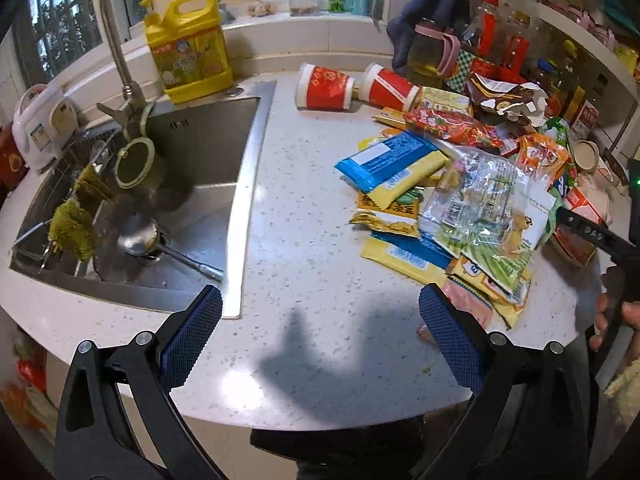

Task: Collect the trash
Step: 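Grasp the red-and-white lidded paper cup with the right gripper, then grasp the clear plastic bag with Monkey Bites packet with the left gripper while the right holds the cup, then lower both held items into the black trash bag and open both grippers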

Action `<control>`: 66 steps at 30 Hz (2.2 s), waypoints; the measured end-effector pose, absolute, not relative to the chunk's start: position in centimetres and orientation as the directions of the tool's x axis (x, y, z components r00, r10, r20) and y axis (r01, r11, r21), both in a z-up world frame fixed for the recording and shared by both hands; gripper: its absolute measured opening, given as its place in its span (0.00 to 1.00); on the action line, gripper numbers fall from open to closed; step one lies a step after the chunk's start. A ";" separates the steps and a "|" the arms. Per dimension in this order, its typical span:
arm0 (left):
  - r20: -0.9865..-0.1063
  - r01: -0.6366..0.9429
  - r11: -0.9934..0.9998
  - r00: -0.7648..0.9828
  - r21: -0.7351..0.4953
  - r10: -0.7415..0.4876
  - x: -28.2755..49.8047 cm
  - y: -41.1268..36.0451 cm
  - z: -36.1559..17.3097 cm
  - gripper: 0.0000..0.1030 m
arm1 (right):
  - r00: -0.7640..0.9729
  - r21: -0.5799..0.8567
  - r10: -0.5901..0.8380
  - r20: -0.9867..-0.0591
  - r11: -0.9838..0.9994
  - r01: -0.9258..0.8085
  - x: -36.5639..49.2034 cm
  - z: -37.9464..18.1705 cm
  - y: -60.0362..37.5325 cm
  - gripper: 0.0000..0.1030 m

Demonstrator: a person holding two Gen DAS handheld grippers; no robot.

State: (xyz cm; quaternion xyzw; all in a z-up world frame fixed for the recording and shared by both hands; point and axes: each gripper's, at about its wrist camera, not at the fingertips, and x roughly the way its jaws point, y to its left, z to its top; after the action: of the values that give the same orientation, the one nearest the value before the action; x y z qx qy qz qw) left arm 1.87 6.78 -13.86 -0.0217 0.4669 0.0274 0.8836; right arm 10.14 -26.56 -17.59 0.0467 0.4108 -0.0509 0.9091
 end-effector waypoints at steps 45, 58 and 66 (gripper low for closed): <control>-0.667 0.341 0.905 0.616 -0.255 -0.420 10.7 -1.0 -11.7 0.13 | 0.807 0.239 0.127 -0.576 0.971 0.019 1.2 -8.3 -27.9 0.86; -0.576 0.460 0.840 0.618 -0.287 -0.535 -1.7 3.1 -7.2 0.13 | 0.782 0.220 0.295 -0.549 0.954 -0.206 -4.5 -5.5 -23.0 0.85; -0.807 0.403 0.846 0.329 -0.349 -0.490 -12.1 4.2 -19.0 0.13 | 0.525 0.242 0.366 -0.769 0.926 -0.291 -10.4 -15.0 -18.8 0.85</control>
State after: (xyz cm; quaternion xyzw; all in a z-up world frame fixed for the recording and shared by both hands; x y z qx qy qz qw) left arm -12.08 4.18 -18.97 -0.0426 0.5103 -0.2744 0.8140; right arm -10.43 -18.76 -15.00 0.0417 0.4496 0.1881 0.8722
